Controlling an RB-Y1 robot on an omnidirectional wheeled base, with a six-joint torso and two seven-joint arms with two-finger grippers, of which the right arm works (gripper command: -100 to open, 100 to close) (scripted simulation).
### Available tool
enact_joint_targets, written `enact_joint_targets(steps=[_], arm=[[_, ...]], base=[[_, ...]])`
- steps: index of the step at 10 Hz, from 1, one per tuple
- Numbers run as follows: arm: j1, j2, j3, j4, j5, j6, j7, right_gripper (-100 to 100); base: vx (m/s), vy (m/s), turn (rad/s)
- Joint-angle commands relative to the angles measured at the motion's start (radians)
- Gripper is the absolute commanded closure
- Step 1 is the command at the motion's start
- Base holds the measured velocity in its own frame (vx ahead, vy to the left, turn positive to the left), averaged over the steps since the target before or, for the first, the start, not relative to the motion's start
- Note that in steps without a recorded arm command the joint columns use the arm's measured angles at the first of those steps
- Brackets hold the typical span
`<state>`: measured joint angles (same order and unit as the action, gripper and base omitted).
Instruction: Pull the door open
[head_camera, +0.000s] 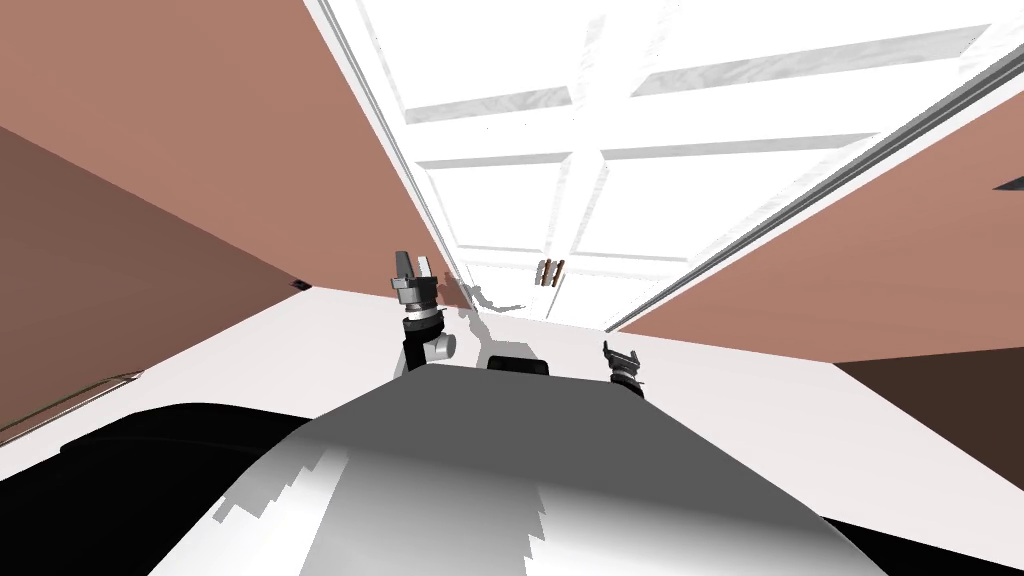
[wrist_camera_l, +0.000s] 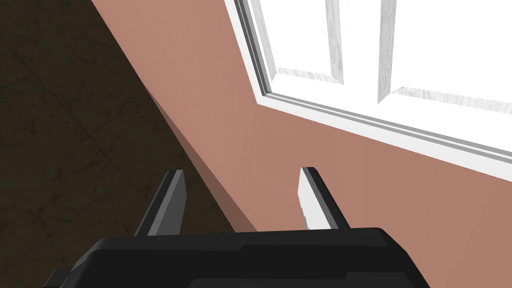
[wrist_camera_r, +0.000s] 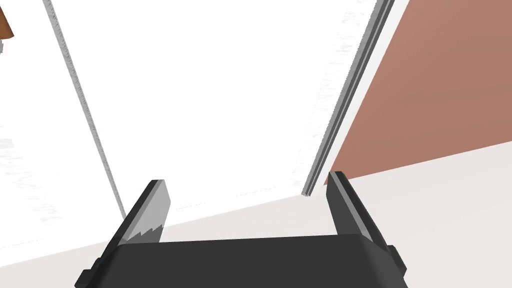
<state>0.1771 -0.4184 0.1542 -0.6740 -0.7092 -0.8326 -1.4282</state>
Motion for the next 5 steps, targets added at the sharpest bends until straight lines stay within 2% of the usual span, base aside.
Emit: enact_joint_targets(steps=[1,3,4,5], arm=[[-0.005,-0.008,-0.003,0.032,-0.002,-0.010,-0.012,-100],[0.004,-0.020,-0.011,0.042,-0.007,-0.013,-0.018,-100],[0.004,-0.029,-0.016,0.047,-0.010,-0.016,-0.027,-100],[0.000,-0.029,-0.015,0.046,-0.010,-0.016,-0.029,-100]], base=[[-0.026,-0.003,-0.017],[0.016,0.003,0.011],[0.111,0.019,0.077],[0.149,0.019,0.087]])
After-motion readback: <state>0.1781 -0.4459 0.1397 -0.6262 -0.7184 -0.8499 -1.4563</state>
